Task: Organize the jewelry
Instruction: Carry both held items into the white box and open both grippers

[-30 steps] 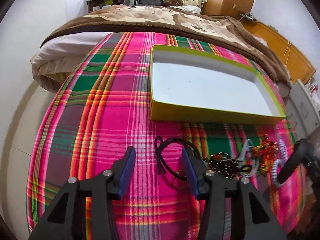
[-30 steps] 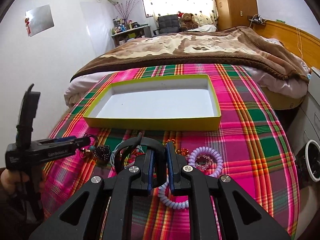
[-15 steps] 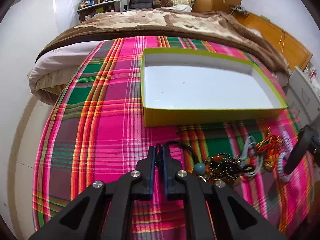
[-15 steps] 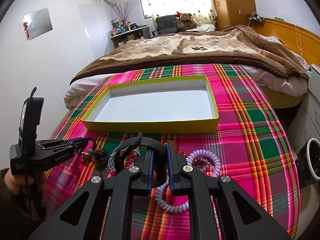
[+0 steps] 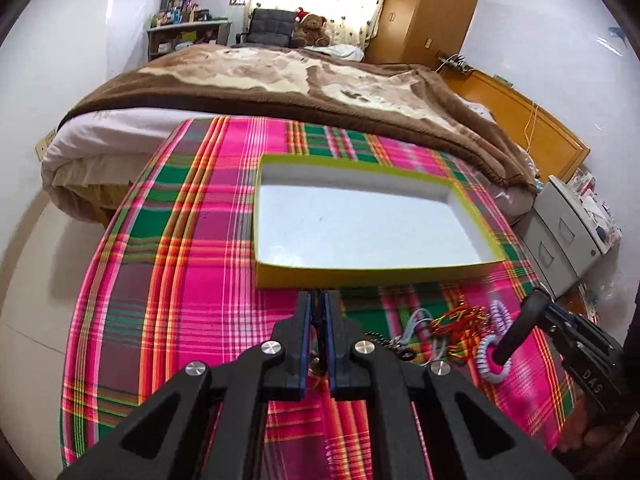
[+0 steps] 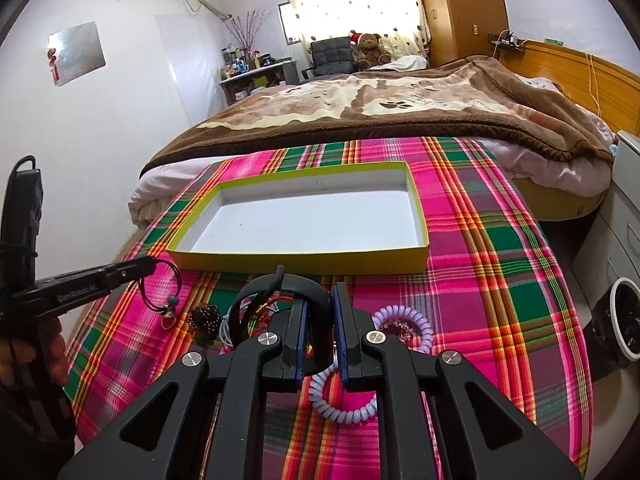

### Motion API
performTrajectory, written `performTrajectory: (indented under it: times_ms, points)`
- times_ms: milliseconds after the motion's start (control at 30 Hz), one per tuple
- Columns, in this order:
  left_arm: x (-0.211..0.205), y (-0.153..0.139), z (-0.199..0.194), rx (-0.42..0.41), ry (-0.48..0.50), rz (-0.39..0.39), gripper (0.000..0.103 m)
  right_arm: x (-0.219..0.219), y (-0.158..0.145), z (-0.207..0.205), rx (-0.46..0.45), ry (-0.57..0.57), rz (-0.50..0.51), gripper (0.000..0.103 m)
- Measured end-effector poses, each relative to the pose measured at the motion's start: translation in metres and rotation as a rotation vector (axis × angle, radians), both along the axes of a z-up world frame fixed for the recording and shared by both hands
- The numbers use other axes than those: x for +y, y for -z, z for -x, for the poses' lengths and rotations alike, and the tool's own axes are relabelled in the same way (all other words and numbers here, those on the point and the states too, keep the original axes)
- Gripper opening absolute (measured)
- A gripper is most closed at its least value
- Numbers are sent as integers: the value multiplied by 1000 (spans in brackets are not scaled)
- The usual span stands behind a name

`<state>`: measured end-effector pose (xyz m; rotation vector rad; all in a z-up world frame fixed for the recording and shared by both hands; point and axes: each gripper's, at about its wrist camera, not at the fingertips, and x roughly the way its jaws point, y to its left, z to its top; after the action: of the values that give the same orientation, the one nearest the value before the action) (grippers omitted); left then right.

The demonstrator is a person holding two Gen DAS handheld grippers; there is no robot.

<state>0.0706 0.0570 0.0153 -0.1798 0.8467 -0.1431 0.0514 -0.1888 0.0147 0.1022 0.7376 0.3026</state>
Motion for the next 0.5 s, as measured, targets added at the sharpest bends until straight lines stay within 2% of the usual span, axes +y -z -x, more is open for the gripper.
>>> performTrajectory:
  times_ms: [267, 500]
  points:
    - [-4, -19, 0, -40, 17, 19, 7, -5, -10, -2, -20, 1, -2, 12]
    - [-7, -24, -24, -54, 35, 36, 7, -11, -18, -32, -10, 6, 11, 12]
